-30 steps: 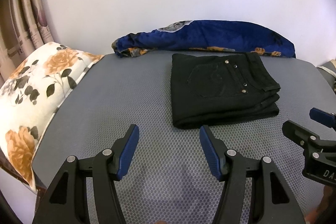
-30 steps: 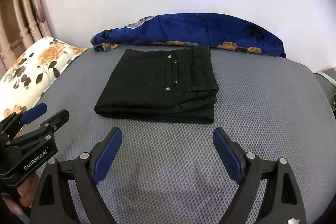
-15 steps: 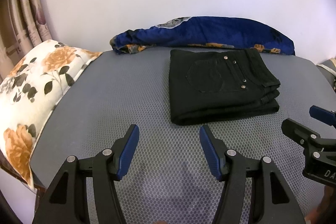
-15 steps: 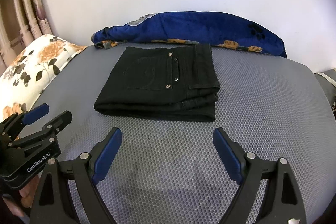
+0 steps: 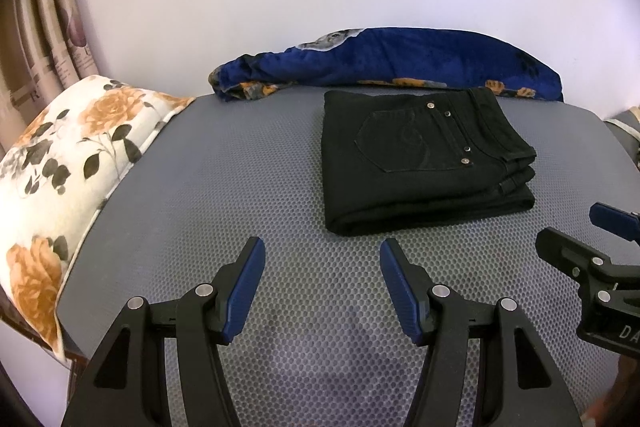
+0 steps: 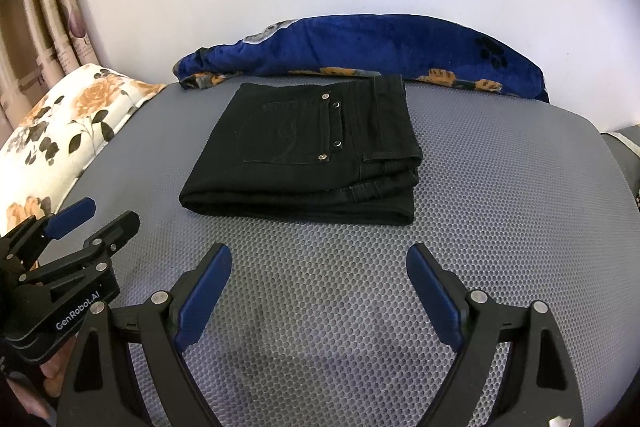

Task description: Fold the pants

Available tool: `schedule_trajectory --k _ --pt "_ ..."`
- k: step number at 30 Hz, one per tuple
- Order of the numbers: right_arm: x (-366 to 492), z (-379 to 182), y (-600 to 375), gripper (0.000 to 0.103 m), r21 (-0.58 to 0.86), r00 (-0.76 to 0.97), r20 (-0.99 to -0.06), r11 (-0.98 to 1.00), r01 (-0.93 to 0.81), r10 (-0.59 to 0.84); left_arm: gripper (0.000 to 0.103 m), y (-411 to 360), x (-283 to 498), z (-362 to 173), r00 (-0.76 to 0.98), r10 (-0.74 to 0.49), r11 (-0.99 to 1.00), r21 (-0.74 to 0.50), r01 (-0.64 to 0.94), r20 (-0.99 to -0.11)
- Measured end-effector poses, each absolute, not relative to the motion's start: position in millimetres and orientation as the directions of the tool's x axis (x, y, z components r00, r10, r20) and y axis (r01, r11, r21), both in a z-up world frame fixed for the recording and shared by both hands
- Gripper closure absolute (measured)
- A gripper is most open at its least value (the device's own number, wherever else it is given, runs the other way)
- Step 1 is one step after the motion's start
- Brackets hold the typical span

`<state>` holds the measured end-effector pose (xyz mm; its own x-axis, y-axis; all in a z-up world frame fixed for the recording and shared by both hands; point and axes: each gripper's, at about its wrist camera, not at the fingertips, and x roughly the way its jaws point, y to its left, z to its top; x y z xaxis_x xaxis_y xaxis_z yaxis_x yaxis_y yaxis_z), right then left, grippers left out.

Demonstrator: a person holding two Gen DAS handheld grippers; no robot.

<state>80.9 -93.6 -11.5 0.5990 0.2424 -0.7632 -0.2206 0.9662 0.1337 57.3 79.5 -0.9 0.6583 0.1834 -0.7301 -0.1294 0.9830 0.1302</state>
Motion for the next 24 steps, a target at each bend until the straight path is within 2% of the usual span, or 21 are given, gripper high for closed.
schedule_trajectory --k 24 --pt "80.9 -13.9 -92.9 0.015 0.133 0.596 -0.766 0.967 -0.217 0.24 0.042 76.2 59.9 -6.2 0.645 0.168 0.986 0.127 -0.11 -0.745"
